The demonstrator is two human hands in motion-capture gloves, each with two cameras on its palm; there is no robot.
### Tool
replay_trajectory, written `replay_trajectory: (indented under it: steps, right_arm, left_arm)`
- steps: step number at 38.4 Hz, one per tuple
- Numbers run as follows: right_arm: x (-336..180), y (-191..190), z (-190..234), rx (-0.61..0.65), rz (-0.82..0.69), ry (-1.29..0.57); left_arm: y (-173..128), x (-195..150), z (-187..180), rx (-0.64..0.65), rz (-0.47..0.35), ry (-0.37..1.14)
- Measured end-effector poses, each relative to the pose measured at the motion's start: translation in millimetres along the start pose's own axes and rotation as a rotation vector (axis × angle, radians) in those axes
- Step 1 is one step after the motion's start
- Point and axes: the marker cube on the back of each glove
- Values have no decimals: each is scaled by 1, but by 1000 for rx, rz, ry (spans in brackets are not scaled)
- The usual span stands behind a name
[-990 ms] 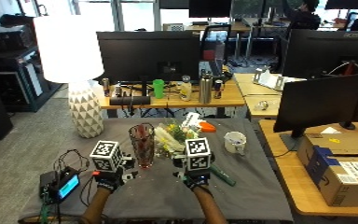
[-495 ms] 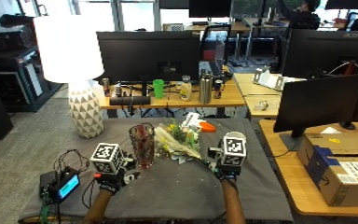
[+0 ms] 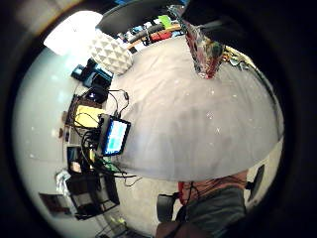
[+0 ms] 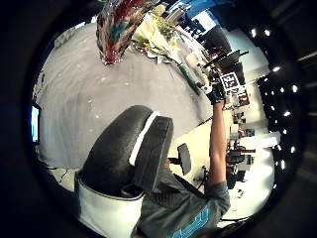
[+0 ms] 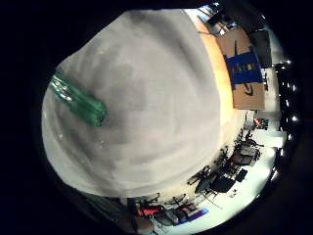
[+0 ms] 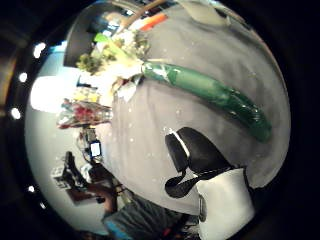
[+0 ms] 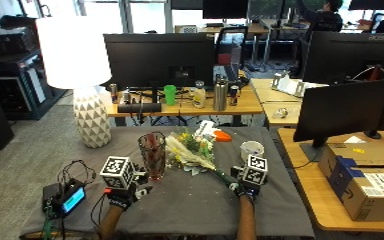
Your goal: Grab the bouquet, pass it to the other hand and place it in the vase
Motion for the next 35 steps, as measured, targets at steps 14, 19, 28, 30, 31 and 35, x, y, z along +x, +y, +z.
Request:
replay_trajectory:
  steps: [14, 19, 28, 30, 31, 35]
  right_arm:
    - [-29, 60, -12, -189, 117, -84]
    - [-31, 55, -20, -78, 123, 14]
    - [-32, 54, -23, -25, 146, 104]
    - [-31, 54, -21, -16, 147, 90]
    - [-32, 54, -20, -11, 143, 73]
    - [-34, 41, -10, 27, 103, -33]
  left_arm:
    - [1, -12, 13, -9, -18, 51]
    - [3, -14, 18, -32, -25, 68]
    - [0, -16, 23, -36, -31, 86]
    - [-1, -17, 24, -34, -31, 87]
    - [-1, -17, 24, -33, -31, 87]
    - [-2, -17, 19, -15, -29, 91]
